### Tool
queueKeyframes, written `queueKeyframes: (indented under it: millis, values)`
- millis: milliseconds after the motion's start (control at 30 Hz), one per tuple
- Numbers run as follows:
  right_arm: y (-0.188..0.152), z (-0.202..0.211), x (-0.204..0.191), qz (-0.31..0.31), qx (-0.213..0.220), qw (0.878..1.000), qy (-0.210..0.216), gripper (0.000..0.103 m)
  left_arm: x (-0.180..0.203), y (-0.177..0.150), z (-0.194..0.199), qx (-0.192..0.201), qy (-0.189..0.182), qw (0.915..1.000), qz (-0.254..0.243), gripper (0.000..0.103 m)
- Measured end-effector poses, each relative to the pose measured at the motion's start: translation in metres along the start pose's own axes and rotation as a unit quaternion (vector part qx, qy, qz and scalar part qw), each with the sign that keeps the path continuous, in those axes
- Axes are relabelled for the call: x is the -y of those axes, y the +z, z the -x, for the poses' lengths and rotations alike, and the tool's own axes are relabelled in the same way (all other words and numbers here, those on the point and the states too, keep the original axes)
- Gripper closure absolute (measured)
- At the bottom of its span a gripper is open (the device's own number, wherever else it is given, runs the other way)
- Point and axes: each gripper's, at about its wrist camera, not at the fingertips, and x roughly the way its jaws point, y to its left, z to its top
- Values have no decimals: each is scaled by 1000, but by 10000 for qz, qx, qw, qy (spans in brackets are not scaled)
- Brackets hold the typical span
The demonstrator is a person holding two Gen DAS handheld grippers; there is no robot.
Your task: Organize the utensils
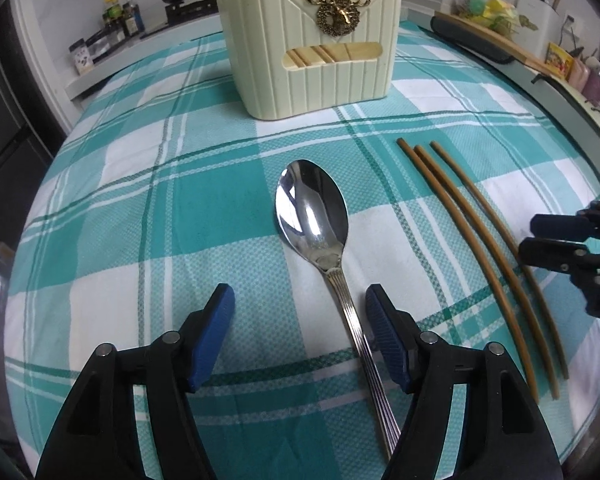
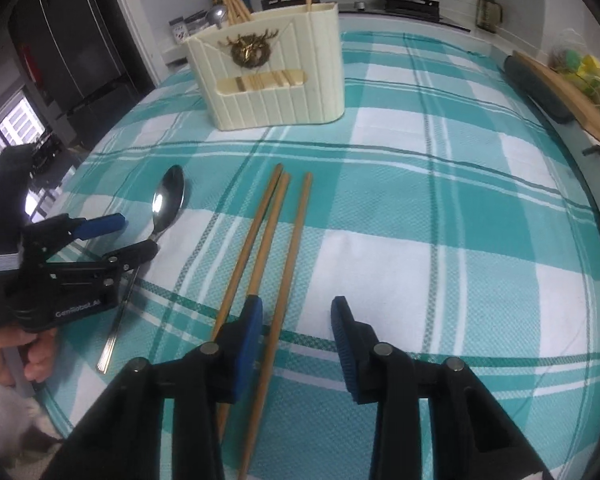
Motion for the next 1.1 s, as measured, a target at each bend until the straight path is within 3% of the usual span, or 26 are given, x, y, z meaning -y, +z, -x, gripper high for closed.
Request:
queueKeyframes:
  millis: [100,233,500,567,633,667,700,733,867,1100]
  values:
    - [0,-16,-8,198,-320,9993,-13,71,1,-7,3,-46,6,9999,132,23]
    - [-3,-18,-16,580,-357,9973,-271,75,-7,-9,1,-137,87,9987,493,19]
    - [30,-36,-13,618,-395,9967,-349,75,-6,24,-25,-287,260,9966,723,14]
    - [44,-44,-10,583,-383,9970,-333,75,-8,32,-30,-326,218,9964,751,20]
    - [59,-52,-9,576,-377,9971,-335,75,-8,37,-31,-275,197,9968,721,40]
    - [65,-56,-9,568,-383,9971,-343,81,-7,40,-31,-261,152,9974,661,46]
    - [70,-59,-9,591,-369,9967,-412,85,-6,42,-31,-257,91,9979,588,62]
    - [74,-61,-10,629,-358,9963,-458,94,-4,44,-31,-271,111,9982,524,62]
    - [81,-62,-1,340,-246,9988,-242,97,-7,46,-23,-213,-46,9987,468,62]
    - [74,11,1,203,802,9965,92,97,-16,39,44,582,-371,9966,451,62]
